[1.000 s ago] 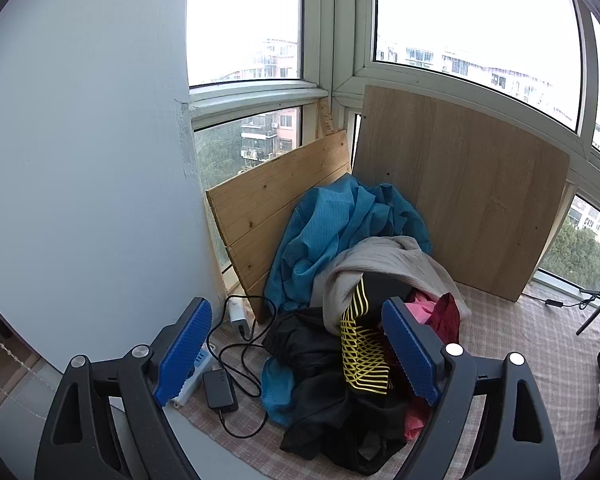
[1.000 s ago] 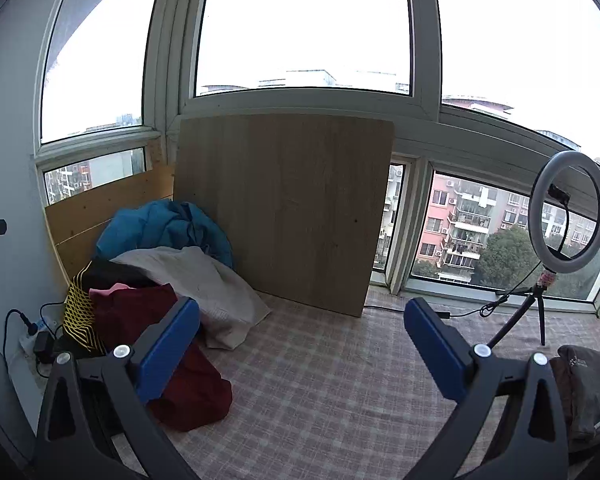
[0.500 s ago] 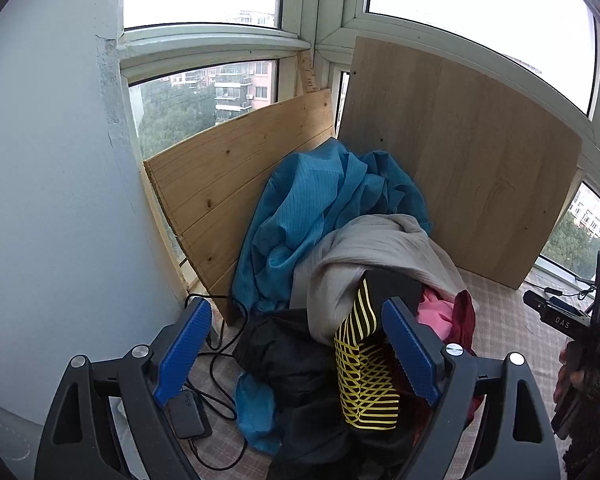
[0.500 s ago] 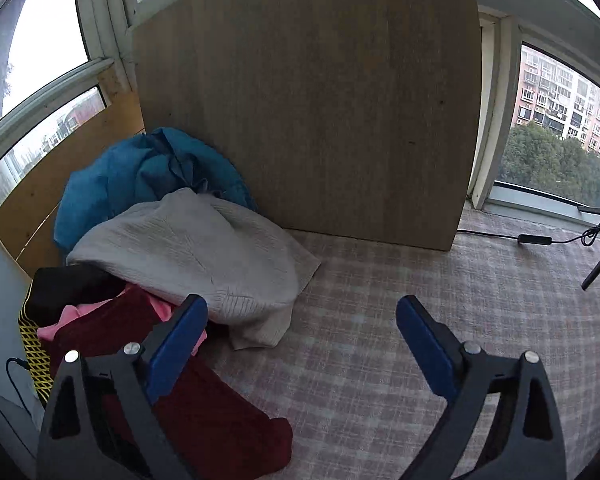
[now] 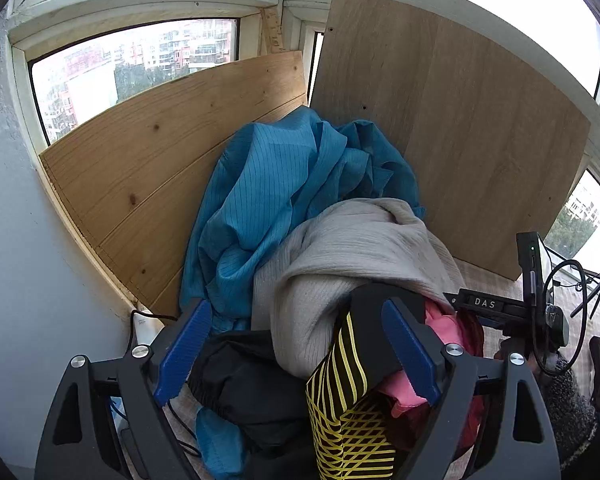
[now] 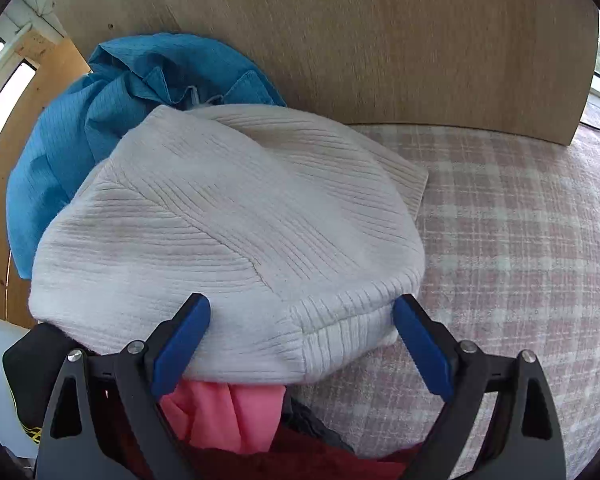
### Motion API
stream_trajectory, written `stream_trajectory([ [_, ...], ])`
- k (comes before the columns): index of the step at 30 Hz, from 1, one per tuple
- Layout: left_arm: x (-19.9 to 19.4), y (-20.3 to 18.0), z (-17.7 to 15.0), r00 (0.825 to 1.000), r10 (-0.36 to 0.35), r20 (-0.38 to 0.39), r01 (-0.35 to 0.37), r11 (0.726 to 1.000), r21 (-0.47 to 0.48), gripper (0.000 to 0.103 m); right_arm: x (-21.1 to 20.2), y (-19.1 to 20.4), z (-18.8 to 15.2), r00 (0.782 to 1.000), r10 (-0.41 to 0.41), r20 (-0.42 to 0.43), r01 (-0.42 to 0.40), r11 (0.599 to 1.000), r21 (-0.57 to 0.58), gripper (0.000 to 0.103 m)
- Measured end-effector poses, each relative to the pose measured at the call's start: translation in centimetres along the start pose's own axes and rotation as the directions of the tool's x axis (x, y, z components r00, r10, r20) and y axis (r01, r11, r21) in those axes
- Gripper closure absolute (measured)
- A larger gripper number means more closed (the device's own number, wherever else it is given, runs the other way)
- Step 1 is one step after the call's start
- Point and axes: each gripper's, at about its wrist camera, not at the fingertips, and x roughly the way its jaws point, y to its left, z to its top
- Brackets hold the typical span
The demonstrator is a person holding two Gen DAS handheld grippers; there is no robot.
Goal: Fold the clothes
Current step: 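Grasp the cream knit sweater on the heap with the right gripper, then lift the cream sweater with the right gripper and lay it on the blanket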
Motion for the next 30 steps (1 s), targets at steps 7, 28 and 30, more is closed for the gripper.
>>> stream_trajectory([
  [7,0.9,0.2,0.1,1.0,-0.012,-0.016,0.012,1.0,0.002,0.016,-2.2,1.0,0.6,0.992,0.018,0.122,-0.001,0.991,-0.132,0.094],
  [28,0.0,0.2,-0.5,1.0,0.02,-0.006,-0.02,1.0,0.02,0.016,-17.3,6.9,7.2,0.893,0.117,0.435,0.086,0.903,-0.42,0.094],
  [30,-0.5,0.3,-0.2,1.0,0.025,0.007,-0.025,1.0,0.007,0.016,-20.6,12.3,8.5,0.868,0.15,0.474,0.143,0.838,-0.526,0.094],
])
